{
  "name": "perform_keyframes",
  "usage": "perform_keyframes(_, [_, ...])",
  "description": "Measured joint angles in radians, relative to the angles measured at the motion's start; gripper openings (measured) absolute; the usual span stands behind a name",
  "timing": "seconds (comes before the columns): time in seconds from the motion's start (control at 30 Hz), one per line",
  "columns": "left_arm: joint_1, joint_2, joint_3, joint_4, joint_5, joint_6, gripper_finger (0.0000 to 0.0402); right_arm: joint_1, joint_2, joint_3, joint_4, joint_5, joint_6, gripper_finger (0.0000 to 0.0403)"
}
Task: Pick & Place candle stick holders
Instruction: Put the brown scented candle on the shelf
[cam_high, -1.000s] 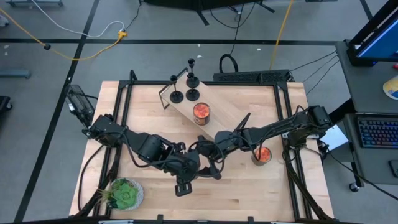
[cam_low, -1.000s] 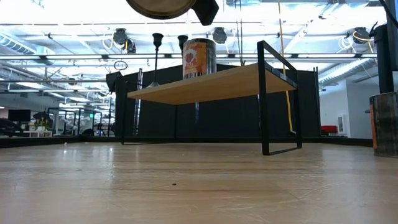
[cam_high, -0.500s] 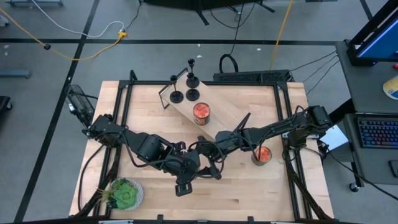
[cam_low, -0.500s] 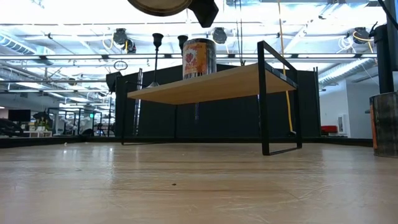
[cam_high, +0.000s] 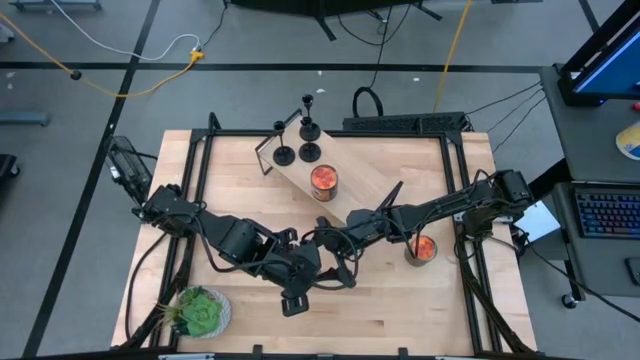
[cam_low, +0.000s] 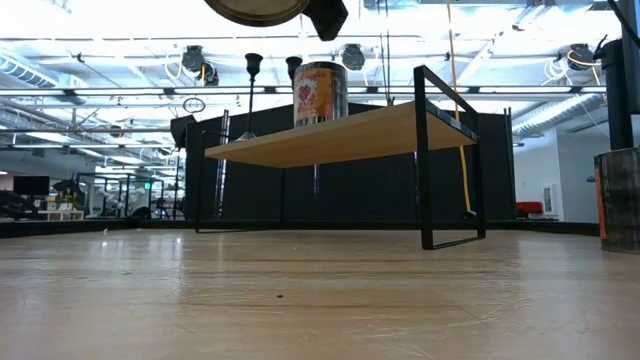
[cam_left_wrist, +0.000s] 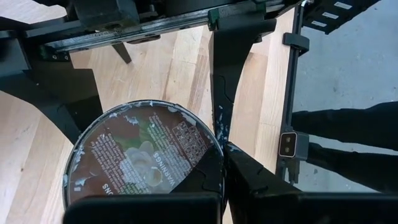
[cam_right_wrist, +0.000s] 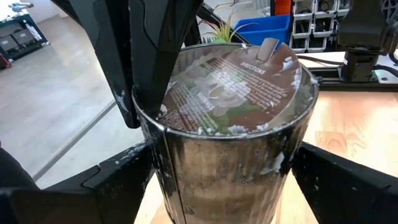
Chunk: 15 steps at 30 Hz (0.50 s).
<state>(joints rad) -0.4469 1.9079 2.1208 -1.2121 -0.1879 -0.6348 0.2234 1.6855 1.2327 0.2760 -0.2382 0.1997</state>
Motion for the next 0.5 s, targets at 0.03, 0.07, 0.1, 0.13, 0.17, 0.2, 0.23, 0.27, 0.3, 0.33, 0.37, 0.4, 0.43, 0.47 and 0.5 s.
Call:
perform_keyframes(0.03, [0.0,0.0,0.0,0.0,0.0,0.0,0.0,0.0,0.0,0.0,-0.001,0.0,-0.002,0.0356])
perform_keyframes(0.07, [0.0,0.0,0.0,0.0,0.0,-0.001,0.0,0.0,0.0,0.0,-0.001,0.0,-0.002,0.0356])
perform_keyframes(0.1, [0.0,0.0,0.0,0.0,0.0,-0.001,0.0,0.0,0.0,0.0,-0.001,0.0,-0.002,0.0356])
perform_keyframes(0.13, [0.0,0.0,0.0,0.0,0.0,-0.002,0.0,0.0,0.0,0.0,-0.002,0.0,-0.002,0.0356])
perform_keyframes(0.17, [0.0,0.0,0.0,0.0,0.0,-0.002,0.0,0.0,0.0,0.0,-0.004,-0.001,0.003,0.0356])
perform_keyframes(0.2, [0.0,0.0,0.0,0.0,0.0,-0.001,0.0,0.0,0.0,0.0,-0.005,0.0,0.013,0.0356])
perform_keyframes(0.23, [0.0,0.0,0.0,0.0,0.0,-0.001,0.0,0.0,0.0,0.0,-0.005,0.0,0.017,0.0356])
perform_keyframes(0.27, [0.0,0.0,0.0,0.0,0.0,-0.001,0.0,0.0,0.0,0.0,-0.005,0.0,0.019,0.0356])
perform_keyframes(0.3, [0.0,0.0,0.0,0.0,0.0,-0.001,0.0,0.0,0.0,0.0,-0.007,-0.001,0.023,0.0356])
perform_keyframes(0.33, [0.0,0.0,0.0,0.0,0.0,-0.001,0.0,0.0,0.0,0.0,-0.009,-0.001,0.03,0.0356])
perform_keyframes(0.37, [0.0,0.0,0.0,0.0,0.0,-0.001,0.0,0.0,-0.001,0.0,-0.01,-0.001,0.042,0.0356])
perform_keyframes(0.4, [0.0,0.0,0.0,-0.001,0.0,0.0,0.0,-0.001,-0.001,0.0,-0.011,-0.002,0.05,0.0356])
perform_keyframes(0.43, [0.0,0.0,0.0,-0.002,0.0,0.0,0.0,-0.001,-0.001,0.0,-0.012,-0.002,0.053,0.0356])
perform_keyframes(0.47, [0.0,0.0,0.0,-0.002,0.0,0.001,0.0,-0.001,-0.001,0.0,-0.013,-0.002,0.052,0.0356])
perform_keyframes(0.5, [0.0,0.0,0.0,-0.002,0.0,0.002,0.0,-0.001,-0.001,0.0,-0.014,-0.002,0.05,0.0356])
